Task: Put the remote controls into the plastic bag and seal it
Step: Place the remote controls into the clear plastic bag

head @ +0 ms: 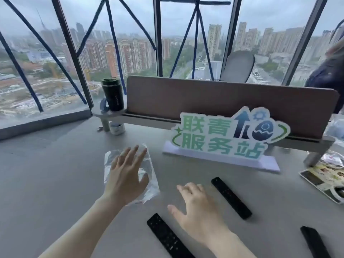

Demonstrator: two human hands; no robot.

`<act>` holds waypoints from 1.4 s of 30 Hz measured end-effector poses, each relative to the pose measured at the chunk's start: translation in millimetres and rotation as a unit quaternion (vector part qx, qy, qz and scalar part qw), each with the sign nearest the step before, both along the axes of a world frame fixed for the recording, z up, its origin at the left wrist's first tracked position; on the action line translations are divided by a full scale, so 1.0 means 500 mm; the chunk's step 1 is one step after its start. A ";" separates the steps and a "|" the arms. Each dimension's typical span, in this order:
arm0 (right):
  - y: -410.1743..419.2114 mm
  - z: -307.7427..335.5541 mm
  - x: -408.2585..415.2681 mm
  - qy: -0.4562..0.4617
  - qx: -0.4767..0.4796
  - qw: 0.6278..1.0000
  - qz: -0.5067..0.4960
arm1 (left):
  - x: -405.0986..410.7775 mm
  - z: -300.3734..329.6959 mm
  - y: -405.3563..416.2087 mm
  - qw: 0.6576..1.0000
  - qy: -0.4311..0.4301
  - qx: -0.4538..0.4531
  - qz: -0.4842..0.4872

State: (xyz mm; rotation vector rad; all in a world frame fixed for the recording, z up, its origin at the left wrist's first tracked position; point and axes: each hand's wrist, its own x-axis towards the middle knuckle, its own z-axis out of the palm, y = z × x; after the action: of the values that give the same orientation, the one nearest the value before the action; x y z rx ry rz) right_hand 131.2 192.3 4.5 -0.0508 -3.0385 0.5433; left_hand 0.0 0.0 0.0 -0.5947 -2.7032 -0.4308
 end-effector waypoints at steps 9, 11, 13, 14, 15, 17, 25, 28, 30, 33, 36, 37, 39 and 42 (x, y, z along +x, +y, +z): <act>-0.070 -0.100 0.108 -0.185 0.026 0.981 -0.047 | 0.019 -0.162 -0.095 0.994 0.002 -0.105 0.022; -0.071 -0.107 0.119 -0.191 0.009 0.980 -0.056 | 0.028 -0.162 -0.102 0.992 0.008 -0.124 0.024; -0.070 -0.102 0.134 -0.179 -0.069 0.978 -0.084 | 0.043 -0.158 -0.100 0.994 0.002 -0.110 0.026; -0.066 -0.097 0.141 -0.172 -0.142 0.970 -0.098 | 0.051 -0.154 -0.095 0.995 0.011 -0.094 0.017; -0.065 -0.089 0.148 -0.163 -0.223 0.955 -0.106 | 0.063 -0.147 -0.087 0.998 0.001 -0.059 0.010; -0.070 -0.070 0.154 -0.172 -0.353 0.912 -0.121 | 0.083 -0.135 -0.069 1.000 -0.028 0.013 -0.002; -0.124 -0.080 0.062 -0.140 -0.630 0.746 -0.161 | 0.140 -0.096 -0.020 0.992 -0.047 0.111 -0.037; -0.076 -0.097 0.083 -0.048 -0.603 0.766 -0.219 | 0.143 -0.094 -0.009 0.991 -0.045 0.118 -0.035; -0.007 -0.116 0.092 0.032 -0.498 0.820 -0.282 | 0.148 -0.102 0.002 0.990 -0.060 0.120 -0.036; 0.118 -0.136 0.079 0.082 -0.177 0.917 -0.349 | 0.162 -0.113 0.028 0.989 -0.063 0.124 -0.047; 0.195 -0.161 0.057 0.018 0.006 0.932 -0.362 | 0.170 -0.122 0.049 0.991 -0.058 0.112 -0.049; 0.205 -0.171 0.055 0.000 0.046 0.933 -0.358 | 0.171 -0.125 0.053 0.991 -0.062 0.106 -0.049; 0.217 -0.184 0.050 -0.003 0.097 0.936 -0.338 | 0.170 -0.129 0.058 0.990 -0.073 0.110 -0.051; 0.221 -0.179 0.049 -0.013 -0.007 0.942 -0.335 | 0.168 -0.131 0.070 0.988 -0.079 0.119 -0.057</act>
State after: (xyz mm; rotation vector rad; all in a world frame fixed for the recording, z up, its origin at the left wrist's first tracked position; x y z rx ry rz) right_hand 155.7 302.6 -84.9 -1.0460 -2.7661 0.4908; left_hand 84.2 35.0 -65.6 -0.6746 -2.7165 -0.8499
